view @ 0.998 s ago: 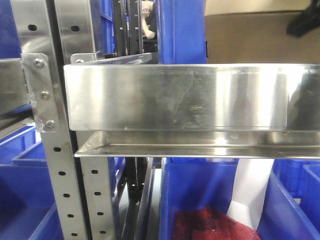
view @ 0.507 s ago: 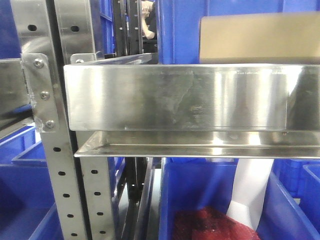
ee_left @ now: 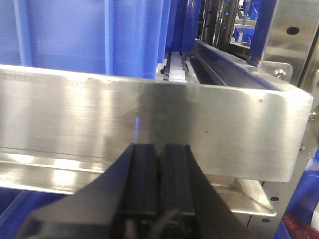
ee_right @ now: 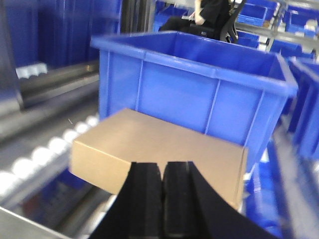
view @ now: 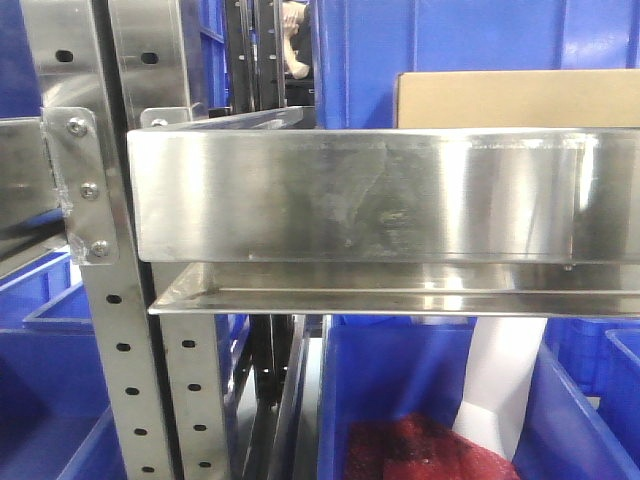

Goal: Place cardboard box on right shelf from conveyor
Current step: 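Open the right gripper to release the box onto the rollers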

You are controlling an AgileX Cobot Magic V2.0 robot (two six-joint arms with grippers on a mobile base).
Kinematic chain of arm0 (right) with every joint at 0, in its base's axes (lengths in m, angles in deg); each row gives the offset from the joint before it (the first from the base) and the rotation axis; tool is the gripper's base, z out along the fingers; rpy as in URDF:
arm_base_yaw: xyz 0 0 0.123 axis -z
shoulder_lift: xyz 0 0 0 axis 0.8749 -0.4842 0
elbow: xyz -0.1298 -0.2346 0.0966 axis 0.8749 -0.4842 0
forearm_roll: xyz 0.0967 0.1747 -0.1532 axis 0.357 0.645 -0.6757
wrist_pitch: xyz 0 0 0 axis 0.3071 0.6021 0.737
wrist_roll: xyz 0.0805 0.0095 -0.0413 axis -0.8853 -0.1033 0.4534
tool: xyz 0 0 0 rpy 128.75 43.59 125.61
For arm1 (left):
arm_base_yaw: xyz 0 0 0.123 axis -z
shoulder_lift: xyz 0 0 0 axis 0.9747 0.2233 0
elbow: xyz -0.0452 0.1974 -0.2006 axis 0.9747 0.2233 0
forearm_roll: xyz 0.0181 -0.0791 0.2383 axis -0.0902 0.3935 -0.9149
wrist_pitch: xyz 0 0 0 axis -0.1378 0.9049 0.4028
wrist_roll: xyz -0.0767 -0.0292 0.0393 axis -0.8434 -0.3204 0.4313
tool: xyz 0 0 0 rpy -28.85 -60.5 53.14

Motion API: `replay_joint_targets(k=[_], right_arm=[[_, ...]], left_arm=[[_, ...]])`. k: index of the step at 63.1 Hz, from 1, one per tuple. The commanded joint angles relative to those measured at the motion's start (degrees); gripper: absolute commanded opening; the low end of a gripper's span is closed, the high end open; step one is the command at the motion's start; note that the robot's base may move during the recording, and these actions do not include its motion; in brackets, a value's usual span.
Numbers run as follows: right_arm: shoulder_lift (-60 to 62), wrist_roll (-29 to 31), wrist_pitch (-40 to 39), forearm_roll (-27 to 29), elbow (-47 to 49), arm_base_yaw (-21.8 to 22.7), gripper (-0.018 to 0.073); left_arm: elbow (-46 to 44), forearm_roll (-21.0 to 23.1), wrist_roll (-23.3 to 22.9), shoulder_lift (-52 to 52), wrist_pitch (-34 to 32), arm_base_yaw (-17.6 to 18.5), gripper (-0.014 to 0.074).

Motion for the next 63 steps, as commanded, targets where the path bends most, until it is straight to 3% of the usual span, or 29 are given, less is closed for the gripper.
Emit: replay_joint_targets(k=[1,48,56,63], right_arm=[[1.22,-2.09,-5.23,0.22,1.01,0.07,0.0057],[1.77,-1.19,-6.39,0.11,-0.21,0.28,0.0057],[4.52,1.72,-6.94,0.89,-3.42,2.76,0.0057],[9.74,3.0,-10.37,3.61,-9.21,7.87,0.0057]], left_arm=[[-0.16,0.27,-0.29,-0.7,-4.8,0.32,-0.0119],[-0.16,0.27,-0.29,-0.7,-4.8,0.32,-0.0119],[-0.16,0.27,-0.29,-0.7,-4.8,0.32,-0.0119],[-0.16,0.27,-0.29,-0.7,-4.8,0.32,-0.0119]])
